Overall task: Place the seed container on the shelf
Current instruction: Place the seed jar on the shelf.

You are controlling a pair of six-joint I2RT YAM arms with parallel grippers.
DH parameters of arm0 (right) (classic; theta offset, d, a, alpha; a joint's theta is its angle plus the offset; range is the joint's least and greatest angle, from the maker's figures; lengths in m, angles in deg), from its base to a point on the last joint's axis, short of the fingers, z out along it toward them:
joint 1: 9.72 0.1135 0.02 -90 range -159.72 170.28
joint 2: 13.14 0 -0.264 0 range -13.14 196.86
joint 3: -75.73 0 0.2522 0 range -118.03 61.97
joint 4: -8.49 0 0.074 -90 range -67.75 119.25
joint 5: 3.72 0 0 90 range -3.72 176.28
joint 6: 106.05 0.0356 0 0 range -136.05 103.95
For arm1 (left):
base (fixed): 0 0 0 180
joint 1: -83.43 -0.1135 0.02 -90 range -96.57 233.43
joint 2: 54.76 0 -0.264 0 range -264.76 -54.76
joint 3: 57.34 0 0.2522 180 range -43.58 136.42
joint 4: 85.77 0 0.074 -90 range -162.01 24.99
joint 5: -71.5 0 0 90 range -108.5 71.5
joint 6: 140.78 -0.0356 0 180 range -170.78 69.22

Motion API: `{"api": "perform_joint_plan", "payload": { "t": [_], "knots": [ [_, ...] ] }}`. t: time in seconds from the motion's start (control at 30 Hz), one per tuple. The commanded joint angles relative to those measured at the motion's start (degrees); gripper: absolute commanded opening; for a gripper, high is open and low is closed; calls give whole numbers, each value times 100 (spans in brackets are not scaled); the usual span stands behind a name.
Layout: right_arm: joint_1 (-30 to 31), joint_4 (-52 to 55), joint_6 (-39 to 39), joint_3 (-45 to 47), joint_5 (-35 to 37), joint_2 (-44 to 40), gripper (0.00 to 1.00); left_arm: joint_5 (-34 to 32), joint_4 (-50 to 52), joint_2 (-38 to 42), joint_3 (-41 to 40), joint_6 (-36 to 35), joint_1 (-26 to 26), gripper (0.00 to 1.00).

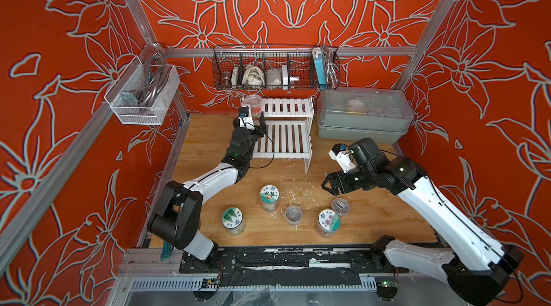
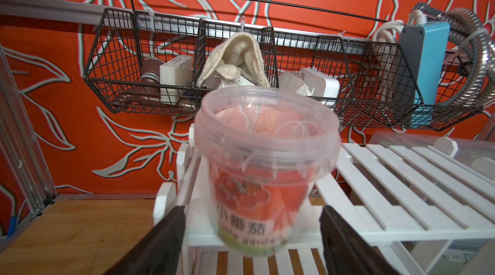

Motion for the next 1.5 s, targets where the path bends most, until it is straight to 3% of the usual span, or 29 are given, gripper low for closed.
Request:
{"api": "perform_joint_plan", "payload": {
  "t": [0.0, 0.13, 0.53, 1.23, 1.47],
  "knots": [
    [-13, -51, 9, 73, -48, -73, 83, 224, 67, 252, -59, 6, -36, 79],
    [-13, -57, 10, 73, -60, -74, 83, 217, 176, 242, 30, -102, -35, 77],
    [-13, -64, 1, 138, -56, -99, 83, 246, 163, 194, 185, -240, -40, 51],
    [-8, -32, -19, 179, -21, -152, 83, 255, 353, -387, 771, -223, -162, 52],
    [-12, 20, -17, 153, 22, -204, 83, 373, 428, -68, 577, -116, -163, 53]
  ]
}}
